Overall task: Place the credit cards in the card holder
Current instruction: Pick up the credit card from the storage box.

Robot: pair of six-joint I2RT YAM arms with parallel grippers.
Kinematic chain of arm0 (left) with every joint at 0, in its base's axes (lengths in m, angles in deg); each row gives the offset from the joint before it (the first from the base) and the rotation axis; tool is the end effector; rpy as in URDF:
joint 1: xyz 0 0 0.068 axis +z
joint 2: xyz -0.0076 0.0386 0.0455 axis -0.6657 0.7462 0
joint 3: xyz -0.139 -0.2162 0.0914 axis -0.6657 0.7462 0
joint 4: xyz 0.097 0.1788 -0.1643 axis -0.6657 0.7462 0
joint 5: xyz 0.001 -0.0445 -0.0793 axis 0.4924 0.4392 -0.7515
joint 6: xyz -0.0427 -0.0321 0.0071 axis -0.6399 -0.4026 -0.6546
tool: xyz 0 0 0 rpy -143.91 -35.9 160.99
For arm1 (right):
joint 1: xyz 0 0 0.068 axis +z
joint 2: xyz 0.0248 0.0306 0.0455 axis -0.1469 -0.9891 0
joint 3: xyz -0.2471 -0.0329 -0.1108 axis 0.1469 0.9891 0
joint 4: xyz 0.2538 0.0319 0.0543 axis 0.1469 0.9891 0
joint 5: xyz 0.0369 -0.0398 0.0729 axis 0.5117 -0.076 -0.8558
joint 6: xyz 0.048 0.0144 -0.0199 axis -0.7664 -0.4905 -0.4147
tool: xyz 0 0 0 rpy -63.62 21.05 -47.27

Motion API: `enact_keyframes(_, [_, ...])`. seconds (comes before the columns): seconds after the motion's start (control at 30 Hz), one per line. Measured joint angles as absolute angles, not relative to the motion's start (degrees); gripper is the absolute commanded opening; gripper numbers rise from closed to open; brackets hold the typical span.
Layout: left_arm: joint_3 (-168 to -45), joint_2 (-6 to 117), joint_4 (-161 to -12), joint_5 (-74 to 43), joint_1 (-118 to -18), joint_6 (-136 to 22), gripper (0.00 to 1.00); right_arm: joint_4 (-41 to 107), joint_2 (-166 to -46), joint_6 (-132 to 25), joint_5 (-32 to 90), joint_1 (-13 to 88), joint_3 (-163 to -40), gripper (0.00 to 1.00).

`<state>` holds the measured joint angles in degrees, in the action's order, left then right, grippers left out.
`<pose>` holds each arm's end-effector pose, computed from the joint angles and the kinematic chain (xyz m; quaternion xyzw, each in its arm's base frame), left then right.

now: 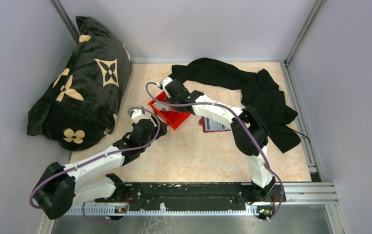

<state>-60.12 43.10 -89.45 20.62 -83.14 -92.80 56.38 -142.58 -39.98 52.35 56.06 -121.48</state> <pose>0.1776 -0.1343 0.1921 -0.1602 0.8427 -0.1774 0.4823 0.3220 0.3385 0.2308 -0.3762 0.8407 0.0098 0.3894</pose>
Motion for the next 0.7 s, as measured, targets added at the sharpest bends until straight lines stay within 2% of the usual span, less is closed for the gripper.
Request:
enact_keyframes(0.3, [-61.3, 36.6, -94.4, 15.0, -83.1, -84.1, 0.79, 55.2, -126.3, -41.3, 51.3, 56.1, -114.1, 0.0])
enact_keyframes(0.7, [-61.5, 31.4, -100.0, -3.6, -83.1, -73.7, 0.79, 60.1, -99.7, -50.1, 40.6, 56.1, -98.4, 0.0])
